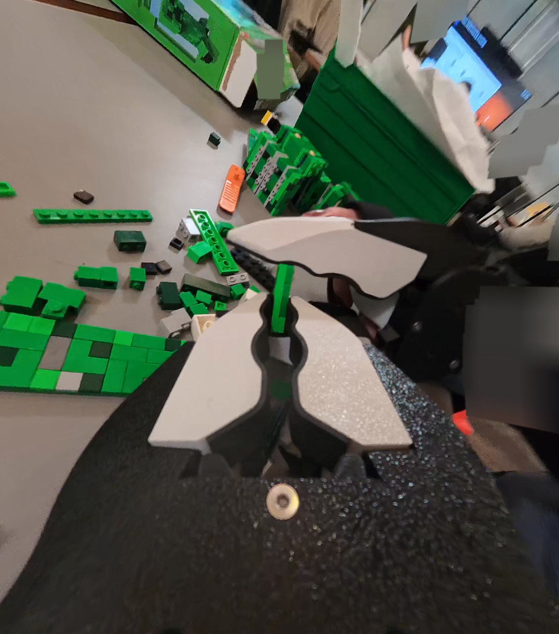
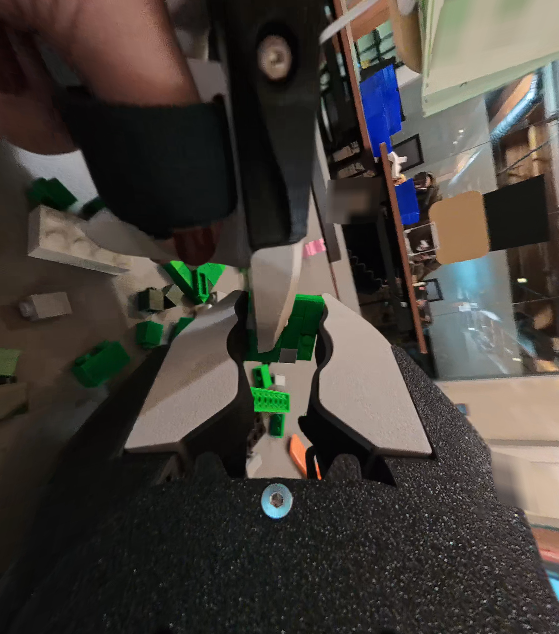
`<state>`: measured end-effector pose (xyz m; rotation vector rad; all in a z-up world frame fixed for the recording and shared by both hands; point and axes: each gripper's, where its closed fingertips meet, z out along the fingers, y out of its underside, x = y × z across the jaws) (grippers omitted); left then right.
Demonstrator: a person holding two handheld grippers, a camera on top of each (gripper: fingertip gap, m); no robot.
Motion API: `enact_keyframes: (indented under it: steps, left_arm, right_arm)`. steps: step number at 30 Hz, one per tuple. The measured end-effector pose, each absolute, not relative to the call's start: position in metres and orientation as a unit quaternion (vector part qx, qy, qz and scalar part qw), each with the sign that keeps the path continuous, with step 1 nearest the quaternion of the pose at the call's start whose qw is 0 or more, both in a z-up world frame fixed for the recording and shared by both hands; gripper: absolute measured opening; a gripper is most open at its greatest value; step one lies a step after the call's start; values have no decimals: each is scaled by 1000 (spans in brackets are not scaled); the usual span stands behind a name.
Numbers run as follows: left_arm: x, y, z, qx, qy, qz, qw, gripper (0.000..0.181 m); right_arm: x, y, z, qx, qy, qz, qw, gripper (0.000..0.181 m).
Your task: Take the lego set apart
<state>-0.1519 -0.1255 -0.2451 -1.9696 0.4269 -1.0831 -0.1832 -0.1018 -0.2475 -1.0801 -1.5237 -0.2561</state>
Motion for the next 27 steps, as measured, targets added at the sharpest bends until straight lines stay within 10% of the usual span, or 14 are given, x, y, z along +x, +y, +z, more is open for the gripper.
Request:
enact_keyframes:
  steps: [1,27]
  left_arm:
    - [-152,-125,-244,-780,161,-442,414,6]
    - [-154,-126,-247,-771,108,-505,372,6]
  right_arm:
    - [-183,-101,-247,-455,-654,-132,590,36]
    - [-184,-95,-250,-413,-656,-223,590,39]
